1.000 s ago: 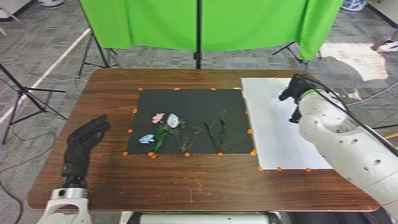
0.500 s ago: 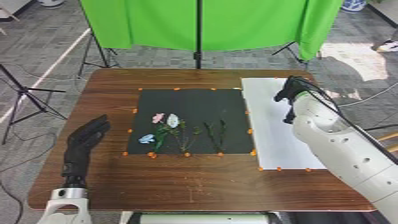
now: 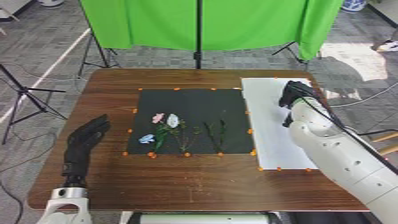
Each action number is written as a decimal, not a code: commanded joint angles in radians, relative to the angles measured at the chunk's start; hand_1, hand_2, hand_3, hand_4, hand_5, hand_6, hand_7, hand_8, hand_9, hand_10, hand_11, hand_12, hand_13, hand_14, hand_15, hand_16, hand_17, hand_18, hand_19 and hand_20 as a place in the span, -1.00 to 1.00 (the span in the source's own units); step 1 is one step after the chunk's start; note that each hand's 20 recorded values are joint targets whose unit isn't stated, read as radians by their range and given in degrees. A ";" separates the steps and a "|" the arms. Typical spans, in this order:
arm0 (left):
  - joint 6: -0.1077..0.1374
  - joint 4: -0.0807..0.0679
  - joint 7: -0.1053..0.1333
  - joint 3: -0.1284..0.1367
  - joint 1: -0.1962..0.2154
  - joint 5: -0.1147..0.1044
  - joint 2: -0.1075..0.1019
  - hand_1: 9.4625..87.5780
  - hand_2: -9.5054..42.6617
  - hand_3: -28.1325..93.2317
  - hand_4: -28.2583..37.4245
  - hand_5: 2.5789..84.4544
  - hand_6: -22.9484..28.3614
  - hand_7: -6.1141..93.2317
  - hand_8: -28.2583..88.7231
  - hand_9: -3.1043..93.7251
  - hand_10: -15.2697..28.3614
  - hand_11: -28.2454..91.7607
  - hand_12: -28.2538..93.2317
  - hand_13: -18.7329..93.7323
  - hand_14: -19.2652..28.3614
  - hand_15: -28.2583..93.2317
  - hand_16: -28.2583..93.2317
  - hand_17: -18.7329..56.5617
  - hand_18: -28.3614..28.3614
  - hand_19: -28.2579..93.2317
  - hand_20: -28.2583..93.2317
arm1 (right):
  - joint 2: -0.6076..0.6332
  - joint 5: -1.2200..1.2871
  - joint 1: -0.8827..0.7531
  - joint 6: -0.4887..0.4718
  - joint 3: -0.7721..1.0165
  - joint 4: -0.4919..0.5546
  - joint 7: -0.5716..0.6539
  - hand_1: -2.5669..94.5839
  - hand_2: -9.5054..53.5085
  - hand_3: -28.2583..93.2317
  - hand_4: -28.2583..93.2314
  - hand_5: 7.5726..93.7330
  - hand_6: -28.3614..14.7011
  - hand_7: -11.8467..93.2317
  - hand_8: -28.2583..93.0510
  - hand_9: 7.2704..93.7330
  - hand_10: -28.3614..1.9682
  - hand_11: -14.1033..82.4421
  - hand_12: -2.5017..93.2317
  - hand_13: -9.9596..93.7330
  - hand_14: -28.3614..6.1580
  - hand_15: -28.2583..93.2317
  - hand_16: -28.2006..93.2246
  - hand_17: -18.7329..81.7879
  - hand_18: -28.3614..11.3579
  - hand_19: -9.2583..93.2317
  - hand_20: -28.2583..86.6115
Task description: Arrange flowers
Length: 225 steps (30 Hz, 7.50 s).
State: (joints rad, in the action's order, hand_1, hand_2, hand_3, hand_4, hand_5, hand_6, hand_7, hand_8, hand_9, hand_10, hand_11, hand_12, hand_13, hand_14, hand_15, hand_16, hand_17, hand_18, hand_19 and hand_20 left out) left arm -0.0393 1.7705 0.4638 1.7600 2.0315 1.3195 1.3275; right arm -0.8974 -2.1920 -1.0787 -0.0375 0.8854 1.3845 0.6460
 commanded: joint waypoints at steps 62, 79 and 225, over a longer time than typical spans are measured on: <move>-0.046 -0.023 -0.019 -0.030 -0.009 0.005 0.039 -0.52 -1.00 0.51 -0.61 0.09 0.09 -0.63 -0.60 -0.05 0.32 -0.23 -0.29 -0.05 0.58 -0.23 -0.48 -0.29 0.60 -0.30 -0.18 | -0.078 -0.053 0.163 -0.089 -0.382 0.325 -0.386 0.14 -1.00 0.38 -0.82 0.50 0.41 -0.38 -0.44 0.76 0.25 -0.44 -0.31 0.99 0.66 0.52 0.03 0.65 -0.31 1.00 0.66; -0.045 -0.011 -0.028 -0.026 0.003 0.008 0.040 -0.52 -1.00 0.50 -0.60 0.09 0.08 -0.62 -0.60 -0.05 0.32 -0.23 -0.29 -0.05 0.58 -0.23 -0.48 -0.29 0.60 -0.30 -0.18 | -0.037 0.031 0.139 -0.062 -0.304 0.421 -0.374 -0.18 -1.00 0.55 -0.82 0.40 0.43 -0.39 -0.69 0.64 0.09 -0.34 -0.49 0.96 0.62 0.51 0.02 0.62 -0.33 1.00 0.64; -0.061 -0.002 -0.033 -0.010 0.020 0.014 0.058 -0.52 -1.00 0.51 -0.60 0.09 0.08 -0.63 -0.59 -0.04 0.32 -0.23 -0.29 -0.05 0.58 -0.23 -0.48 -0.30 0.60 -0.32 -0.19 | 0.120 0.003 0.233 0.015 -0.331 0.336 -0.275 -0.09 -1.00 0.58 -0.85 0.27 0.45 -0.42 -0.71 0.46 0.11 -0.38 -0.50 0.93 0.62 0.53 0.01 0.59 -0.31 1.00 0.63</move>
State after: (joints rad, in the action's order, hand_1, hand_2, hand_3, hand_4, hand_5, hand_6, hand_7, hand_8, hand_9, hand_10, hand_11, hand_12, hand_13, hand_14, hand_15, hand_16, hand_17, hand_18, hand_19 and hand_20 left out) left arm -0.0898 1.7744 0.4429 1.7750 2.0323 1.3326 1.3404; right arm -0.8467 -2.1774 -0.9321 -0.1575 0.5864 1.7255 0.2743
